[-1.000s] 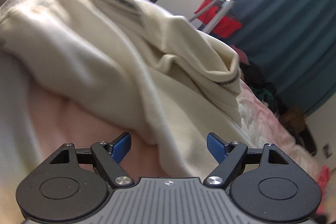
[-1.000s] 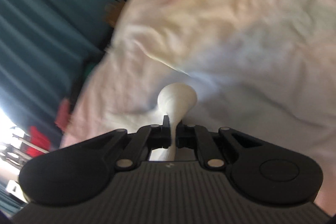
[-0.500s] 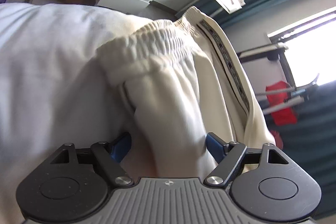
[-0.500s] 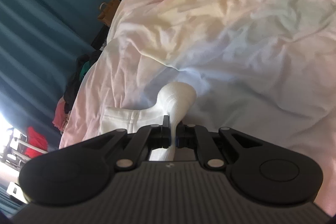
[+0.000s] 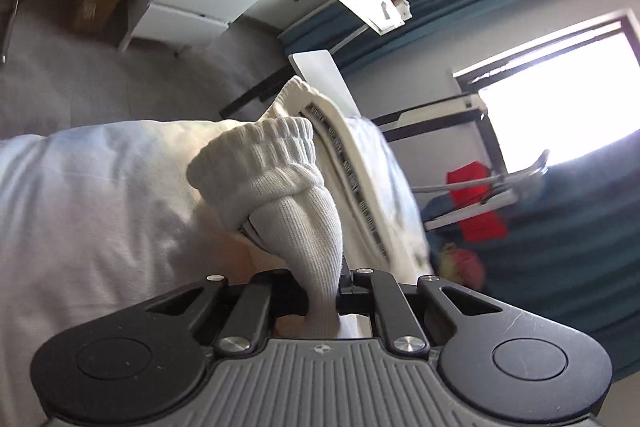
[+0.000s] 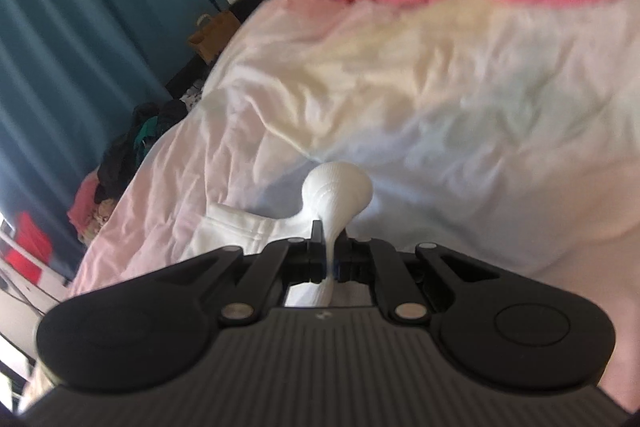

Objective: Fold clothes

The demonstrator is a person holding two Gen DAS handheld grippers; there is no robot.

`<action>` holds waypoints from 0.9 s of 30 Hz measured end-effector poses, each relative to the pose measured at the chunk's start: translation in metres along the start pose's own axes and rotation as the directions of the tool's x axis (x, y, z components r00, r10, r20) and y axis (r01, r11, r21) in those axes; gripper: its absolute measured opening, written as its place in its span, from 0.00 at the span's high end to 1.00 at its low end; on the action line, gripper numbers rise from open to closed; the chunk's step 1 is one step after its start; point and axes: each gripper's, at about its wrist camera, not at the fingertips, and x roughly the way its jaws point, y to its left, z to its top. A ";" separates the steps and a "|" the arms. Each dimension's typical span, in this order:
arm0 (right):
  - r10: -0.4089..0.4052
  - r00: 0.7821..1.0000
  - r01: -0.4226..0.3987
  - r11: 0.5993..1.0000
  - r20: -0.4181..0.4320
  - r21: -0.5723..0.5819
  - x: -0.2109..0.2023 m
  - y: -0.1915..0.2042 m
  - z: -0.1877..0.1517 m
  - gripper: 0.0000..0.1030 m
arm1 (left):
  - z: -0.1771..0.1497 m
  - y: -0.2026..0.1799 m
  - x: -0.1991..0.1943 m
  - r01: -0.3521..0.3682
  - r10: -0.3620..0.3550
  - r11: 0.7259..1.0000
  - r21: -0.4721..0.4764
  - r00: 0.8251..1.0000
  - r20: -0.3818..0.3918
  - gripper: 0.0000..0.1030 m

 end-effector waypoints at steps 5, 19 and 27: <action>-0.082 0.996 0.085 0.993 0.040 -0.076 -0.035 -0.015 0.008 0.95 | 0.019 0.021 -0.040 -0.022 0.022 1.000 0.000 0.998 -0.065 0.91; -0.170 0.971 0.190 0.975 -0.171 0.112 -0.043 -0.071 0.004 0.87 | 0.008 0.072 -0.058 -0.172 0.222 0.943 0.285 0.963 -0.151 0.57; -0.064 0.997 0.060 0.993 0.036 0.104 -0.069 -0.048 0.018 0.27 | -0.006 0.009 -0.092 -0.162 0.194 0.828 0.536 0.981 -0.003 0.26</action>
